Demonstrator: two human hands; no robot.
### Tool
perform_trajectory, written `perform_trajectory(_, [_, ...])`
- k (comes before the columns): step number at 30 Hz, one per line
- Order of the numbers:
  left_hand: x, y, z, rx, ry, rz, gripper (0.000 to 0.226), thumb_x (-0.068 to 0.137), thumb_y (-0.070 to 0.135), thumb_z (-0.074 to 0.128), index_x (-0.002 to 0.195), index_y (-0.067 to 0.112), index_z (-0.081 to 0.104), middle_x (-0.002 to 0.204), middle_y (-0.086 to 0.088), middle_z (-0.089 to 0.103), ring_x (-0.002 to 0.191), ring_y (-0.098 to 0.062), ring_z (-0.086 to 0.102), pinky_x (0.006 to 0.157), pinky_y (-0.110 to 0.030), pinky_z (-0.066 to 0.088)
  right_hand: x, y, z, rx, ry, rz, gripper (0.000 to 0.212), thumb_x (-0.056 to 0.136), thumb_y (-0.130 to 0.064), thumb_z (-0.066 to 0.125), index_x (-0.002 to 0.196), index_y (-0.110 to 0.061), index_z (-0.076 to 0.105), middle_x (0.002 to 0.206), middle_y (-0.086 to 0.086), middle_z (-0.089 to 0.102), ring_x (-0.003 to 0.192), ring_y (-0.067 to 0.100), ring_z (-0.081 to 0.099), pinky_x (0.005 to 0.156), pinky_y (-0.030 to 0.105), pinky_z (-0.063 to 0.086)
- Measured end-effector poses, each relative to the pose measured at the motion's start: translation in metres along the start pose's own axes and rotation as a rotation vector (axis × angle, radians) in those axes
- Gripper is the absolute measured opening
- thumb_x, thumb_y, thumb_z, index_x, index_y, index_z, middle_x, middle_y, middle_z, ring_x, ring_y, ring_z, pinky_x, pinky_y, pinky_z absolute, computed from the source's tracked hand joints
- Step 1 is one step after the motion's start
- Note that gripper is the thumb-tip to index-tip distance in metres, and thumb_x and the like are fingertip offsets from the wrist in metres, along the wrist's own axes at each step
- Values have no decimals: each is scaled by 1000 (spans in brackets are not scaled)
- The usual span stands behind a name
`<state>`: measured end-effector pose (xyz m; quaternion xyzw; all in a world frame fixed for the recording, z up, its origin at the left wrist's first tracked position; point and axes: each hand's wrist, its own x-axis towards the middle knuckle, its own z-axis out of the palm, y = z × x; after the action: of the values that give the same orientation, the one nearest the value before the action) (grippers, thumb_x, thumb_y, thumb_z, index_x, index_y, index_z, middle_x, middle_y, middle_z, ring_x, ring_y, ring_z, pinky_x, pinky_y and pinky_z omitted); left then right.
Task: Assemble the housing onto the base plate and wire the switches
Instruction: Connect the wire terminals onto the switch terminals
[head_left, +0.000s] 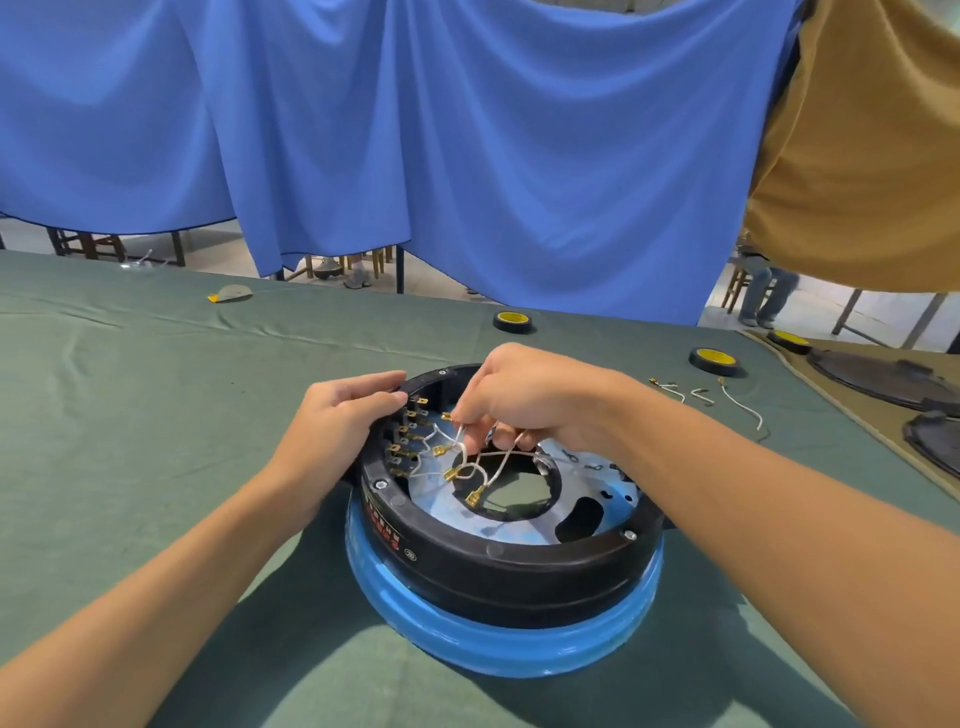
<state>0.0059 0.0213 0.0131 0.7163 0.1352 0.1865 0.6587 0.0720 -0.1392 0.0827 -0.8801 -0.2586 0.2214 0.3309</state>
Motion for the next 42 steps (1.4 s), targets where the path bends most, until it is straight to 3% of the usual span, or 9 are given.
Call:
perform_trajectory(3, [-2,-4,4,-102,5,-31,28,89,8,62,115,10,71,100,-8,76,93,-23,72,87,-34,56,10,-3,2,61,20,41,15,93,-10,57,95,3,65,63,6,66,45,9,36,42,20,26])
perform_trajectory(5, [-1,-8,6,-165,35,-51,29,88,8,63,115,2,70,115,-15,70,109,-30,66,103,-44,48,16,-4,4,105,17,72,10,92,-7,56,89,1,62,64,8,64,45,10,34,40,19,23])
perform_trajectory(7, [0,-11,7,-217,42,-64,29,88,10,63,113,-3,69,125,-18,65,116,-33,62,107,-49,44,21,-3,6,102,16,99,10,91,-6,56,84,-2,62,64,8,63,45,10,36,38,16,26])
perform_trajectory(11, [-1,-12,8,-247,16,-62,18,90,9,60,93,1,76,103,-19,73,89,-29,71,93,-46,53,30,-2,10,19,31,101,12,92,-9,57,82,-6,63,63,4,63,42,8,43,39,16,33])
perform_trajectory(14, [-1,-12,8,-253,-6,-48,26,90,9,59,73,5,78,82,-17,75,70,-26,70,79,-40,55,35,0,11,24,31,103,11,92,-10,56,85,-7,64,66,3,62,45,8,45,40,18,35])
perform_trajectory(22, [2,-12,6,-237,-19,-33,22,92,9,56,87,5,77,88,-17,75,78,-28,72,87,-45,55,38,5,8,58,-39,109,10,93,-11,54,88,-8,62,67,1,57,51,10,43,41,19,35])
perform_trajectory(28, [0,-12,6,-221,-27,-27,31,92,11,57,70,11,79,79,-14,75,67,-23,71,73,-36,57,37,7,9,86,-42,98,10,94,-11,54,93,-8,63,69,1,58,54,9,42,44,19,35])
perform_trajectory(42, [0,-14,4,-206,-44,-10,30,92,13,57,72,13,80,81,-16,75,70,-24,71,72,-35,57,39,6,12,112,-19,123,14,93,-12,54,80,-10,60,62,0,54,50,10,40,41,19,32])
